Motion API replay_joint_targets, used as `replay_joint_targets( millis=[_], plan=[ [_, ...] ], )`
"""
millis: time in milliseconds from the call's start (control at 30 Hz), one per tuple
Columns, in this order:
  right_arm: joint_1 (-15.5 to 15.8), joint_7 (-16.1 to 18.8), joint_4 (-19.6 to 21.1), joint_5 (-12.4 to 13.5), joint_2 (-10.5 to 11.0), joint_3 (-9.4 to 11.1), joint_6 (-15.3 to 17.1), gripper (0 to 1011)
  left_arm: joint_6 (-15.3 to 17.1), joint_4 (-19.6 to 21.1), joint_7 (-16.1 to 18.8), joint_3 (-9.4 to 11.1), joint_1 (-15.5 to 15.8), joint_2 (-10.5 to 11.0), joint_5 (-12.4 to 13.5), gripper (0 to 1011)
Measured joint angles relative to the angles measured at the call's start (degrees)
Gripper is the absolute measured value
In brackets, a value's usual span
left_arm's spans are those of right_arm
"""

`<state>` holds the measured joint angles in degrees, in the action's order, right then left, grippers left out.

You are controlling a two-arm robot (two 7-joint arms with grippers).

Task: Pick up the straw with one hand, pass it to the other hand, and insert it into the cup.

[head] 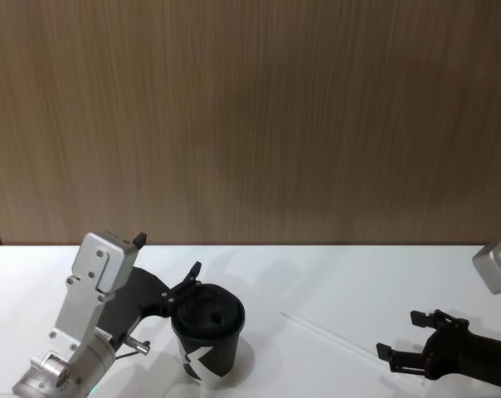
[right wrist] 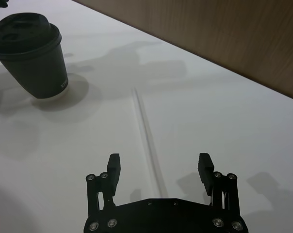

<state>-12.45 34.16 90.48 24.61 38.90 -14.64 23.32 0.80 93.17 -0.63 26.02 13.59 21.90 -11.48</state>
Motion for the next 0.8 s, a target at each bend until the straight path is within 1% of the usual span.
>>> replay_joint_targets(
  millis=[300, 600, 800],
  plan=[
    [-1.9, 1.49, -2.55, -0.21, 0.96, -1.55, 0.19, 1001, 0.0, 0.0, 0.0, 0.0, 0.0, 0.0, 0.0, 1003],
    [-3.46, 2.21, -4.9, -0.89, 1.06, -3.3, -0.12, 1001, 0.0, 0.0, 0.0, 0.0, 0.0, 0.0, 0.0, 1003],
    [-4.23, 2.51, -6.01, -1.15, 0.9, -4.1, -0.47, 1001, 0.0, 0.0, 0.0, 0.0, 0.0, 0.0, 0.0, 1003]
  ],
)
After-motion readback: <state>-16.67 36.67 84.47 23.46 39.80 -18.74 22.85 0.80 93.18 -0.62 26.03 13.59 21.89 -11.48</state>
